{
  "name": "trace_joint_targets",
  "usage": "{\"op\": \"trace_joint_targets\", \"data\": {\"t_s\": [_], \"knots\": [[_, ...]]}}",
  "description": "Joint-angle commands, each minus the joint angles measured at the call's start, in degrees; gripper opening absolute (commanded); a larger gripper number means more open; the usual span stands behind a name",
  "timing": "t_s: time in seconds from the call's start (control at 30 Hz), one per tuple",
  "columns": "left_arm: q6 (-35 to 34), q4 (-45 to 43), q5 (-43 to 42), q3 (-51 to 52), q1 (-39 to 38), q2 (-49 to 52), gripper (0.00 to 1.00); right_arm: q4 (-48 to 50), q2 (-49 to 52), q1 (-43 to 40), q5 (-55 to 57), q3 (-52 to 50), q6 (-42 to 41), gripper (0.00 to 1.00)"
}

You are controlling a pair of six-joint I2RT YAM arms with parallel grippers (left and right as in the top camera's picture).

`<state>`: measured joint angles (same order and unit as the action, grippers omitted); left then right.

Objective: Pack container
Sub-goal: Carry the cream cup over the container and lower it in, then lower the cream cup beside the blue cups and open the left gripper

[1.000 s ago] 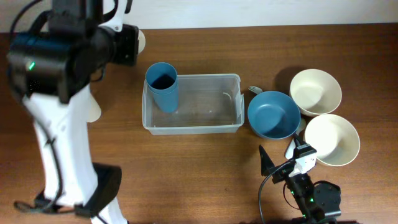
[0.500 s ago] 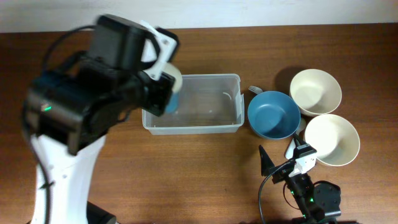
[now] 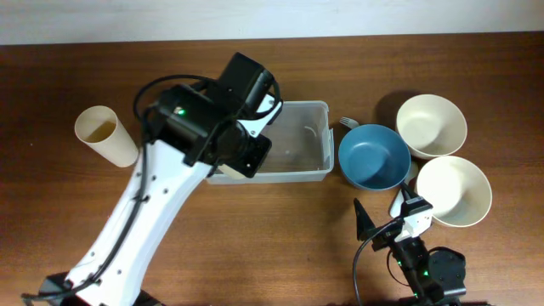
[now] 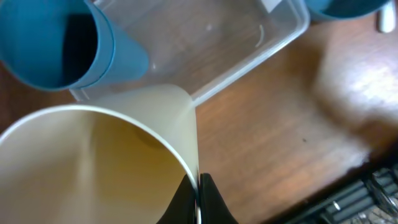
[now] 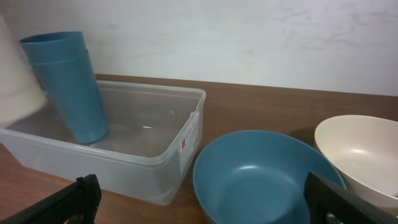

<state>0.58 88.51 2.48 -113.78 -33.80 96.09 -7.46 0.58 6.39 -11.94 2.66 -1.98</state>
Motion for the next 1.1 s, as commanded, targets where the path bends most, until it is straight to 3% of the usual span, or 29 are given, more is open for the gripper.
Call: {"op": "trace_joint_targets", "data": {"t_s": [0.0, 0.37, 1.07], "knots": [[-0.3, -3.2, 1.9, 3.5, -0.2, -0.9, 0.02, 0.0, -0.4, 0.4, 0.2, -0.5, -0.4, 0.99], [-0.4, -8.0, 9.2, 7.3, -0.2, 0.5, 0.02, 0.0, -0.4, 0.4, 0.1, -0.5, -0.4, 0.99], [-1.5, -11.4, 9.4, 15.5, -0.2, 0.7, 0.02, 0.0, -0.4, 0.4, 0.2, -0.5, -0.4, 0.99]]}}
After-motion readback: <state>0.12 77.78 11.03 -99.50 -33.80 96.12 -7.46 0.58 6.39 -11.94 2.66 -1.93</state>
